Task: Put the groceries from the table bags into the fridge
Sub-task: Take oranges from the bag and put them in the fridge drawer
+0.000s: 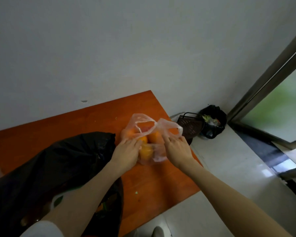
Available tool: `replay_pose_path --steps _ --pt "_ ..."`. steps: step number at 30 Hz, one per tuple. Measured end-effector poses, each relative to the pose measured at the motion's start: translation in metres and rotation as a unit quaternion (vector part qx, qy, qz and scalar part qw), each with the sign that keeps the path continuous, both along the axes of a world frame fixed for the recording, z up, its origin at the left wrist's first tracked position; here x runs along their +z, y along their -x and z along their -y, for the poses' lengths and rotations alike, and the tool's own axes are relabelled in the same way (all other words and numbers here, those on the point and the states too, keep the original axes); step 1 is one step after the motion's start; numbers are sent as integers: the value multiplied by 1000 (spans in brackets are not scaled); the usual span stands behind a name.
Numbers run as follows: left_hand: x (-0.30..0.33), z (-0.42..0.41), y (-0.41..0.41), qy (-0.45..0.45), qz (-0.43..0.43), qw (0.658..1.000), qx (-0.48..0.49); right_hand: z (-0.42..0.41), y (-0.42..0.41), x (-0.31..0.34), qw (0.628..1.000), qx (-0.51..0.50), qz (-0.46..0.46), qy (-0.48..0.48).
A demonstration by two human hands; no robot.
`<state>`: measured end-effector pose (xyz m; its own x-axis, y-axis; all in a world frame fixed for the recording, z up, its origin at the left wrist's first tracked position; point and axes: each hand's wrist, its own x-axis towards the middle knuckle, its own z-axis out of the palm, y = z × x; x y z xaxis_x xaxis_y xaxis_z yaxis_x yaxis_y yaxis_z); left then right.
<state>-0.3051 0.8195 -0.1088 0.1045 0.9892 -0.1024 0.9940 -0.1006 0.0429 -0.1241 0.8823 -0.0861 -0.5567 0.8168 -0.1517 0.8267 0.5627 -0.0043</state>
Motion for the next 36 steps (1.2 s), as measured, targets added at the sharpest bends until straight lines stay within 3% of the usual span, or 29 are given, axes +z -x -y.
replay_pose_path --steps 5,11,15,27,32,34,36 --pt "-16 10 -2 6 16 998 57 2 -11 -24 991 -107 -20 84" --pt "-28 6 -1 77 7 997 -2 8 -8 -26 985 -117 48 120" --pt "-15 6 -3 116 62 991 -2 10 -13 -20 986 -97 22 131" --pt "-9 68 -33 199 202 959 5 62 -60 -22 961 -192 -28 197" --pt "-9 74 -37 230 179 956 -27 79 -66 -23 957 -193 -7 216" --pt "-4 76 -39 229 120 966 -20 82 -66 -18 964 -185 -20 192" --pt "3 77 -45 171 31 985 -22 84 -65 -10 973 -172 -39 151"
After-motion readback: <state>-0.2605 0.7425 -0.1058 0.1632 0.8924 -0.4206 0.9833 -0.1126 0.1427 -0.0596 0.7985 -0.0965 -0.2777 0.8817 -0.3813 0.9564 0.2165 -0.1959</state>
